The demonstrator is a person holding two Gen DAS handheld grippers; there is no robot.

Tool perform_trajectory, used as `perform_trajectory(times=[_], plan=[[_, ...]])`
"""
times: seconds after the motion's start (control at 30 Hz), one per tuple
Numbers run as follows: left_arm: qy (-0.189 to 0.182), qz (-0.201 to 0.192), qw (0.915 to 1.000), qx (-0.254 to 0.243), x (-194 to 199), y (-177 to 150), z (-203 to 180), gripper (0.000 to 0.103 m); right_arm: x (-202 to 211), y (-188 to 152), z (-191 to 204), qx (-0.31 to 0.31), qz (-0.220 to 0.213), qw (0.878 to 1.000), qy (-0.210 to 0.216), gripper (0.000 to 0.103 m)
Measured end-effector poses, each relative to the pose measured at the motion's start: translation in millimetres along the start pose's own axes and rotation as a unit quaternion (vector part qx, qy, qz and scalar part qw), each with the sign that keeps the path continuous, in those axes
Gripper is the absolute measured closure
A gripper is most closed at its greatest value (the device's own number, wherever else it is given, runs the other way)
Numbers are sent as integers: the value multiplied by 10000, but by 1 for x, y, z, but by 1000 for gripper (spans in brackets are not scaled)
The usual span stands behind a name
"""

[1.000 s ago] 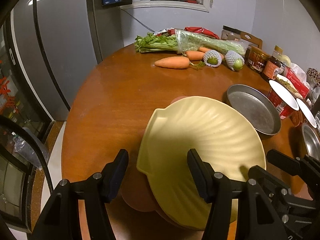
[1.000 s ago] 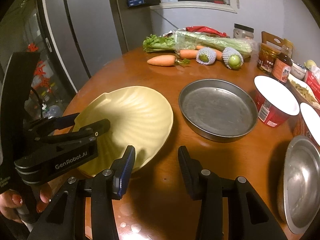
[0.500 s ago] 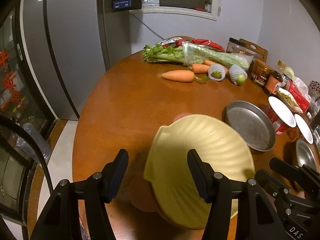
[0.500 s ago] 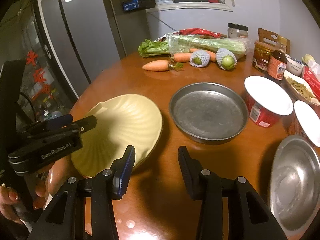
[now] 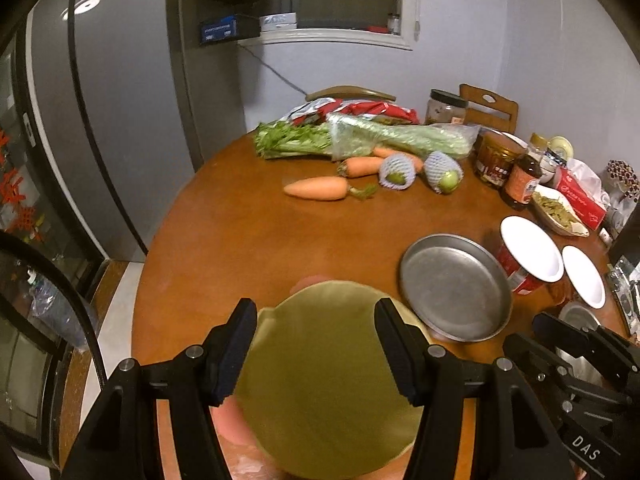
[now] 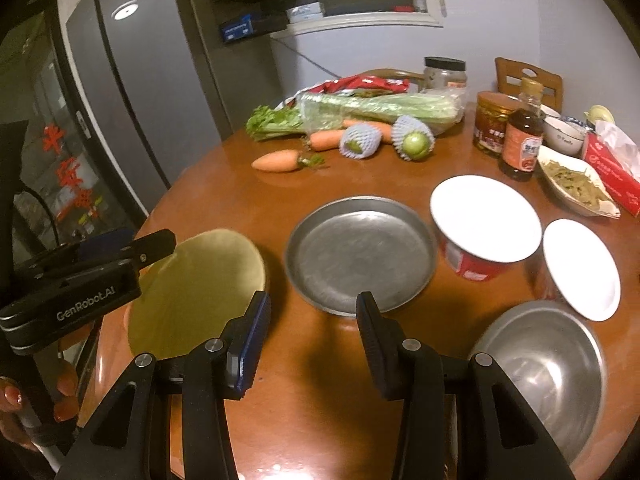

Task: Organize plates and bowls
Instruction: 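Lower the shell plate onto the pink plate and open the left gripper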

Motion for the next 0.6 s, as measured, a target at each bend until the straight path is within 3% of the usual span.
perform_trajectory(times=[0.6], plan=[[-206,61,9989,-406,-11,30,-64,42,16,16,-62,-421,-59,9986,-308,56]])
Point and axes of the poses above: each gripper's, at about its wrist camera, not at the fingertips, and x roughly against the way its jaws point, z to its left, y to its top, the point moved 5 cm from there along -x, roughly the way its jaws point, and after that the axes turned 14 degrees about x, right-handed, at the moved point
